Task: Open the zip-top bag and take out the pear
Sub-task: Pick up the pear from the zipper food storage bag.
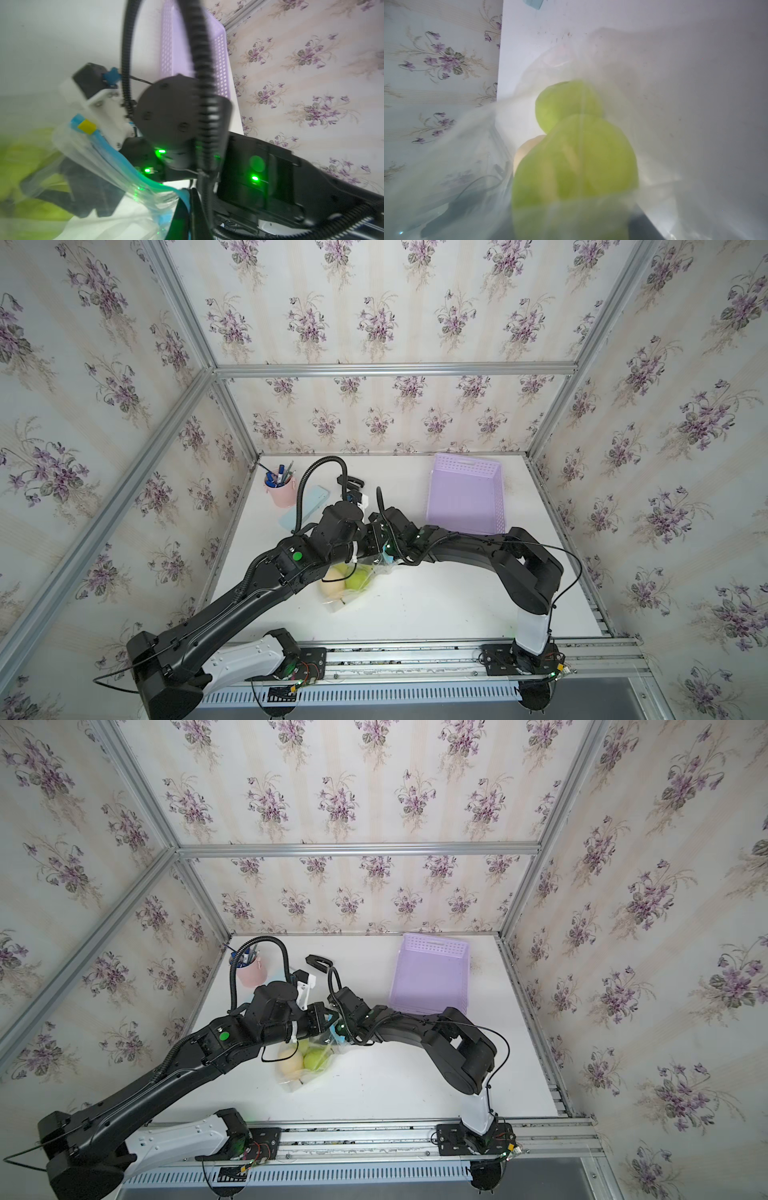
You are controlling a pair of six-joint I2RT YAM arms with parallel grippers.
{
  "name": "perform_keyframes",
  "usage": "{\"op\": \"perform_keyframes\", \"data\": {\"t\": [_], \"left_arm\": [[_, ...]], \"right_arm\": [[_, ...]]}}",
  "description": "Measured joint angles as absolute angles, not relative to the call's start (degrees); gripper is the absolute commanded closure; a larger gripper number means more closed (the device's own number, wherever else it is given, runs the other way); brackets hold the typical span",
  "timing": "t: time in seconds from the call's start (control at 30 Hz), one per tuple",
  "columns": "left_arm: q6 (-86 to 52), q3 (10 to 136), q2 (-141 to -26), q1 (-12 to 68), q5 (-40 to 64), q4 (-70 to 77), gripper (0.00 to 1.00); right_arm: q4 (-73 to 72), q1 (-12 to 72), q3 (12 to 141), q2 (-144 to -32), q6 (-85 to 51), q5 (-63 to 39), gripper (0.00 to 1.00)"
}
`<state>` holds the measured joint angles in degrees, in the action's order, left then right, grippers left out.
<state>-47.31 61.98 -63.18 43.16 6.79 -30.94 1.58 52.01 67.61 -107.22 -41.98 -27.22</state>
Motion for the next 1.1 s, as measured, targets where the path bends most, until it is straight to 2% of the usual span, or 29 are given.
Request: {"op": "perform_keyframes", "data": {"t": [0.23, 0.53, 0.97, 1.1], "left_arm": [[-44.53, 65.41, -66.52, 41.32, 5.63, -35.03, 1.0], [-42.81, 66.3, -67.07, 40.42, 5.52, -37.01, 1.0], [-42.44, 66.65, -67.99, 40.4, 5.89, -37.32, 1.0], [-41.47, 67.9, -67.7, 39.57, 5.76, -37.47, 1.0]], "right_arm": [[3.73, 48.75, 64.16, -100.55, -43.11, -33.89, 0.62], [9.76, 43.66, 61.71, -90.0, -42.28, -33.98, 0.65], [14.33, 39.33, 64.27, -85.58, -43.44, -43.18, 0.68], [11.25, 37.5, 59.59, -83.35, -43.4, -47.97, 0.71]]}}
